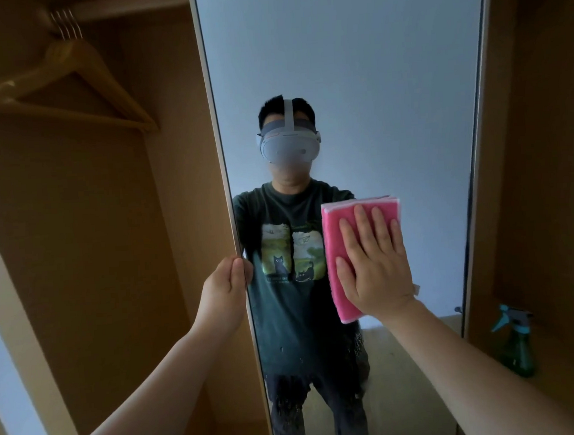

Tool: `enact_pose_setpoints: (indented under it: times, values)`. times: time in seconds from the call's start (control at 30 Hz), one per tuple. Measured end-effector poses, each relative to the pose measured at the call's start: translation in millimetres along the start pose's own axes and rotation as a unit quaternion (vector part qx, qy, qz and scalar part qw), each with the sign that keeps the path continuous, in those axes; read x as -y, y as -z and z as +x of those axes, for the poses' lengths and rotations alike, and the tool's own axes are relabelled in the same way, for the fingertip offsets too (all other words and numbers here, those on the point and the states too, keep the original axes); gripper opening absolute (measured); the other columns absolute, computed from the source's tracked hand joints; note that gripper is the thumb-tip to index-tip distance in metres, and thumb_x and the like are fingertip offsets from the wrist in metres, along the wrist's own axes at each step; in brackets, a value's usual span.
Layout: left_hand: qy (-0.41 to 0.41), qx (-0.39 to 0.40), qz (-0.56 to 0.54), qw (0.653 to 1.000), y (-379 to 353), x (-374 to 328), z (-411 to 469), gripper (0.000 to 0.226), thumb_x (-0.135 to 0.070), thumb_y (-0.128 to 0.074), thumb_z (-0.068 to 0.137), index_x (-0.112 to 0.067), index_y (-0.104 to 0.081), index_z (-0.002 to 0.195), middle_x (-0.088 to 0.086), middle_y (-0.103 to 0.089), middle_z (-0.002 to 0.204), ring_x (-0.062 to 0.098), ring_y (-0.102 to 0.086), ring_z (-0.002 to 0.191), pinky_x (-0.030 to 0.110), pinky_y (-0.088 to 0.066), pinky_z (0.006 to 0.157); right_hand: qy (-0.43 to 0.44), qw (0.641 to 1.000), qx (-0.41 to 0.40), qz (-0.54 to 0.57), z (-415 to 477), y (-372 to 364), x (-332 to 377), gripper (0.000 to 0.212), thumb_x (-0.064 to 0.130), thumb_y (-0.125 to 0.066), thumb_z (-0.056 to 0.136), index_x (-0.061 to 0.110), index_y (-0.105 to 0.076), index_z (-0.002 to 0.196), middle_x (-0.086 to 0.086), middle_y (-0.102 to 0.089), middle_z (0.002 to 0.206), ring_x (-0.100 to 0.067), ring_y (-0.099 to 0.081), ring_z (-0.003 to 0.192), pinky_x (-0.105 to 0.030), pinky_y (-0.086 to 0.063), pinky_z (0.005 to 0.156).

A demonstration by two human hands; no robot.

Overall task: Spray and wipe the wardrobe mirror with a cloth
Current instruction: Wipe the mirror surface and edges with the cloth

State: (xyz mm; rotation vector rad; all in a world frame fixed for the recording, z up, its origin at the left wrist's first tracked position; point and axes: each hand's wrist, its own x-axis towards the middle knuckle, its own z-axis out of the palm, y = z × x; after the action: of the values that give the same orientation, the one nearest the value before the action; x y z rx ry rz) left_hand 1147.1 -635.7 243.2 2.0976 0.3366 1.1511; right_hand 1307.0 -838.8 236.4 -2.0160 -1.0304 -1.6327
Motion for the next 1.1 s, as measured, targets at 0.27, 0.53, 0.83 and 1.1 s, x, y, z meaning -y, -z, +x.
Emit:
enact_pose_setpoints:
  times: [0.27, 0.53, 0.83, 1.1]
  values:
    - [0.004, 0.009, -0.014, 1.000, 0.0, 0.4, 0.2, 0.037, -0.038, -0.031, 0.101, -0.023, -0.058, 0.081, 0.007, -0.064, 0.077, 0.014, -0.060, 0.072, 0.027, -0.050, 0.062, 0.007, 0.999, -0.009, -0.032, 58.4, 19.6, -17.2, 0.063, 0.042, -0.034, 0.096, 0.008, -0.032, 0.149, -0.020, -0.025, 0.156, -0.040, -0.019, 0.145, -0.052, -0.007, 0.120]
    - [-0.010, -0.001, 0.004, 1.000, -1.8, 1.4, 1.8, 0.036, -0.033, -0.031, 0.101, -0.023, -0.057, 0.080, 0.004, -0.061, 0.073, 0.007, -0.057, 0.069, 0.015, -0.045, 0.054, 0.014, 0.998, -0.020, -0.056, 94.6, 29.4, -31.1, 0.063, 0.042, -0.033, 0.097, 0.010, -0.028, 0.151, -0.019, -0.024, 0.158, -0.039, -0.017, 0.146, -0.050, -0.005, 0.121]
    - [-0.004, -0.005, -0.004, 1.000, -4.2, 1.6, 2.2, 0.035, -0.035, -0.030, 0.101, -0.027, -0.056, 0.078, 0.003, -0.061, 0.073, 0.007, -0.057, 0.071, 0.018, -0.046, 0.058, -0.003, 0.998, -0.048, -0.050, 84.6, 24.1, -32.6, 0.059, 0.040, -0.031, 0.099, 0.010, -0.031, 0.150, -0.019, -0.027, 0.156, -0.038, -0.020, 0.146, -0.049, -0.008, 0.121]
    - [-0.007, -0.008, -0.006, 1.000, -4.9, 1.9, 2.6, 0.035, -0.034, -0.031, 0.101, -0.025, -0.055, 0.078, 0.003, -0.060, 0.071, 0.009, -0.055, 0.069, 0.022, -0.045, 0.056, -0.030, 0.998, -0.041, -0.048, 66.6, 18.4, -38.0, 0.060, 0.041, -0.025, 0.100, 0.012, -0.023, 0.153, -0.018, -0.025, 0.158, -0.037, -0.016, 0.147, -0.047, -0.005, 0.121]
